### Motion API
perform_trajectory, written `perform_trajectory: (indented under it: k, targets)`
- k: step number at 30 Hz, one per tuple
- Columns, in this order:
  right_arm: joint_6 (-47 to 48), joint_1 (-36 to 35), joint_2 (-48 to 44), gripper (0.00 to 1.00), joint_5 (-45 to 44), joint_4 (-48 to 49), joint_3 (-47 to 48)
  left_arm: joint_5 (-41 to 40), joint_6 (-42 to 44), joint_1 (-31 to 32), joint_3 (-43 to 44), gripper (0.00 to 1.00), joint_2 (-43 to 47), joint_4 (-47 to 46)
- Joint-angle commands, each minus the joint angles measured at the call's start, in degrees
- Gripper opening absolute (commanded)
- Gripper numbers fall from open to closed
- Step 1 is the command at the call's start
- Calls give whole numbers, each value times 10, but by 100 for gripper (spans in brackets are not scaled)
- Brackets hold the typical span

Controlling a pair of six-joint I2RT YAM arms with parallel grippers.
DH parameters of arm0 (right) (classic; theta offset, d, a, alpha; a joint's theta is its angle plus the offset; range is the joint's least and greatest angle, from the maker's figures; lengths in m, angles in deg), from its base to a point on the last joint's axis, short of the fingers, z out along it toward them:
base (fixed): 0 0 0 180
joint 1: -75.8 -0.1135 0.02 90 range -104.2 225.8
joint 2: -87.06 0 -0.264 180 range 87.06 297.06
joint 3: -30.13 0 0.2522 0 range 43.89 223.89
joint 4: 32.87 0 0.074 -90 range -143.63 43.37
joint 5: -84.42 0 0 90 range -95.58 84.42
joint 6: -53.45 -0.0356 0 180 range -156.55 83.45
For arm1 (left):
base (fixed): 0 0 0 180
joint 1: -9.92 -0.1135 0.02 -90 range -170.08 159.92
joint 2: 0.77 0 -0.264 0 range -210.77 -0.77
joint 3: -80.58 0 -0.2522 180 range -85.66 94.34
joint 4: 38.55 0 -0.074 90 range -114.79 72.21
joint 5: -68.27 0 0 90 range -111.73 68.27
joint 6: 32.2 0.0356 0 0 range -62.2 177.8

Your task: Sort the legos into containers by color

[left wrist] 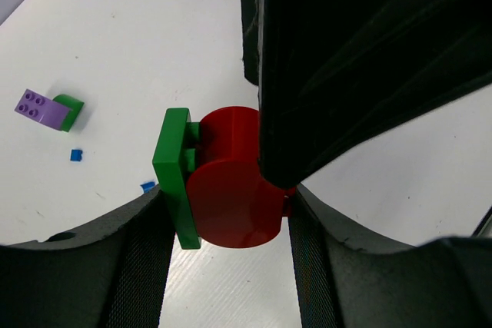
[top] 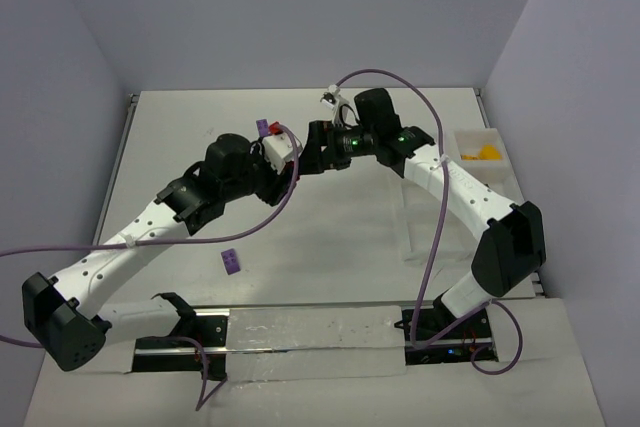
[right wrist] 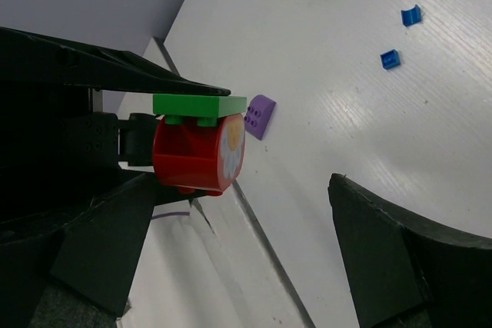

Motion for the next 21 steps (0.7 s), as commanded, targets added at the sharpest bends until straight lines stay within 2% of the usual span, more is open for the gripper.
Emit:
perform_trajectory:
  k: [1, 6, 10, 12, 15, 17, 19, 21]
  targets:
    - [9, -15, -7, 100, 21, 21, 11, 9, -12, 8, 39, 0, -5, -43]
    - [12, -21, 9, 97, 28, 15, 20, 14, -18, 10, 50, 0, -13, -44]
    - [12, -24, 14, 89, 31, 17, 21, 14, -22, 11, 55, 0, -17, -43]
    - [13, -25, 16, 69, 30, 17, 20, 14, -26, 11, 56, 0, -17, -43]
    - [13, -25, 14, 52, 33, 19, 14, 7, -33, 11, 59, 2, -18, -44]
    - [14, -25, 13, 36, 38, 22, 12, 4, -35, 11, 59, 6, -17, -45]
    - [15, -25, 11, 26, 47, 24, 14, 4, -36, 11, 58, 12, -17, -46]
    - [17, -25, 8, 13, 56, 26, 13, 1, -43, 11, 59, 23, -18, -45]
